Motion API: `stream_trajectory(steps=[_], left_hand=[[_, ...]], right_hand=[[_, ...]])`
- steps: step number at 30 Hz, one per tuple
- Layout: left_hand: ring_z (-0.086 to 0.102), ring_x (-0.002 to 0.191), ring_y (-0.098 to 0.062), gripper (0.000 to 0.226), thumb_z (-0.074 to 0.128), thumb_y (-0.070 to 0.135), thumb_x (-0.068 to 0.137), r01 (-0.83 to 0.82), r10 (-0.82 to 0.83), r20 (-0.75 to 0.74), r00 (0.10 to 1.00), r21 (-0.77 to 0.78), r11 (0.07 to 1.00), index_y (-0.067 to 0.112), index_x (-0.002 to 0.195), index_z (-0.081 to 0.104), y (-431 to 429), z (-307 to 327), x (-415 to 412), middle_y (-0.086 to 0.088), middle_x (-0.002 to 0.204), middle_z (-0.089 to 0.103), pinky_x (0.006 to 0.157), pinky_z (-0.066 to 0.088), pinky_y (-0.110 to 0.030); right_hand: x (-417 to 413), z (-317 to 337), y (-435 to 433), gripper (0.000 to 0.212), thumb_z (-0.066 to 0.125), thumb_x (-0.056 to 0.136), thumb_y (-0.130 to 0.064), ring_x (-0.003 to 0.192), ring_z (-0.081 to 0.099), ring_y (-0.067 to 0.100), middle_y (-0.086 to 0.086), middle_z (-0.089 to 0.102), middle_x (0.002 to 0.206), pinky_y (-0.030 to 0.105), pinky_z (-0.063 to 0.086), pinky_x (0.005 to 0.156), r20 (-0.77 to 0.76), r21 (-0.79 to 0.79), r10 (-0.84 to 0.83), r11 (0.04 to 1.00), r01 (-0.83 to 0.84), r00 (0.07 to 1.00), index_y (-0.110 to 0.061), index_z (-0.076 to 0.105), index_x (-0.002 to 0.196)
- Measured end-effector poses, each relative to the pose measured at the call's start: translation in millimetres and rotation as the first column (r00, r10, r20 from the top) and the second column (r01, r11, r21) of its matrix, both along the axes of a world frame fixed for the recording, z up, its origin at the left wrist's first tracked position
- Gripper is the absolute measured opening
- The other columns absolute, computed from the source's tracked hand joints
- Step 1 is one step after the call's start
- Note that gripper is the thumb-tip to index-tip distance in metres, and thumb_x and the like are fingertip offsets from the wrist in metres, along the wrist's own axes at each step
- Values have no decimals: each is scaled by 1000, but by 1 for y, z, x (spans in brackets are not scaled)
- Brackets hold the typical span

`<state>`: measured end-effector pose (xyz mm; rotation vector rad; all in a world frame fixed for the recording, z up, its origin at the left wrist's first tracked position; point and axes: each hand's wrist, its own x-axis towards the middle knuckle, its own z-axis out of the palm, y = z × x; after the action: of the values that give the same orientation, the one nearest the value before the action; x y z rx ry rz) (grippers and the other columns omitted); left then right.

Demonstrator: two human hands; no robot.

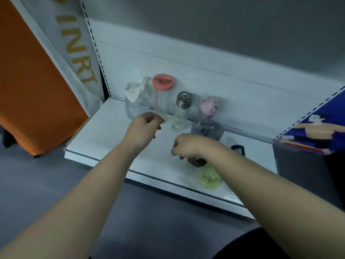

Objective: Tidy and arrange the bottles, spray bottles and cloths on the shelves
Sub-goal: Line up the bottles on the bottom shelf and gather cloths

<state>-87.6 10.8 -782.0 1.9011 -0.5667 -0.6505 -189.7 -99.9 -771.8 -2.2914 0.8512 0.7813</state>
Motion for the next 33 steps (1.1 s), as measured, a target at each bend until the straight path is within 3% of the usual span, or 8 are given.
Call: stream_trajectory(steps=[7,10,12,16,21,25,30,33], left_hand=[[63,83,-22,23,54,33,92,185,-197,90,976,131,974,17,98,69,-44,-58,-36,-3,95,68,74,51,-34],[58,93,-20,26,55,40,92,244,-284,168,944,224,944,22,107,66,-67,-72,-52,2,102,63,74,43,-29],[55,98,-20,32,58,44,90,266,-315,174,933,253,930,24,115,64,-82,-84,-60,1,110,60,78,41,-28],[53,117,-29,61,63,53,84,310,-374,129,918,352,883,32,140,47,-102,-119,-78,-8,133,49,92,46,-35],[54,117,-34,86,67,54,82,332,-378,55,924,374,866,36,153,22,-115,-149,-96,-13,135,47,90,45,-34],[53,118,-36,93,64,57,81,275,-340,69,938,449,850,39,155,11,-123,-167,-103,-14,137,44,101,47,-46],[55,116,-38,93,66,52,84,230,-314,94,945,495,838,34,156,8,-129,-180,-105,-17,137,45,99,47,-46],[54,119,-37,96,68,53,83,251,-344,106,933,493,833,36,156,8,-131,-183,-103,-15,139,43,99,46,-46]], right_hand=[[-53,-29,-64,25,54,95,-27,60,60,19,3,70,89,22,40,47,0,-8,-212,977,212,977,-9,59,113],[-83,-37,-82,17,53,93,-20,49,52,19,5,67,74,20,36,45,49,-5,-292,956,293,955,-6,61,98],[-101,-40,-94,22,50,95,-19,56,55,23,7,67,71,21,37,48,80,-59,-313,946,318,946,-2,64,95],[-138,-48,-120,32,48,94,-25,85,73,29,12,75,98,27,49,61,73,-229,-335,911,342,940,-2,69,102],[-168,-67,-146,32,51,93,-28,88,73,28,12,71,104,32,56,69,101,-232,-429,867,440,898,-5,65,111],[-180,-87,-151,47,57,94,-33,104,61,29,12,57,116,42,59,84,46,-205,-481,853,480,875,-11,46,134],[-178,-119,-145,70,65,89,-45,101,59,31,15,55,122,42,59,77,-140,-75,-553,833,548,821,-18,29,143],[-172,-137,-139,100,68,88,-41,107,61,38,22,55,127,47,56,86,-186,-90,-570,821,563,801,-14,-2,154]])
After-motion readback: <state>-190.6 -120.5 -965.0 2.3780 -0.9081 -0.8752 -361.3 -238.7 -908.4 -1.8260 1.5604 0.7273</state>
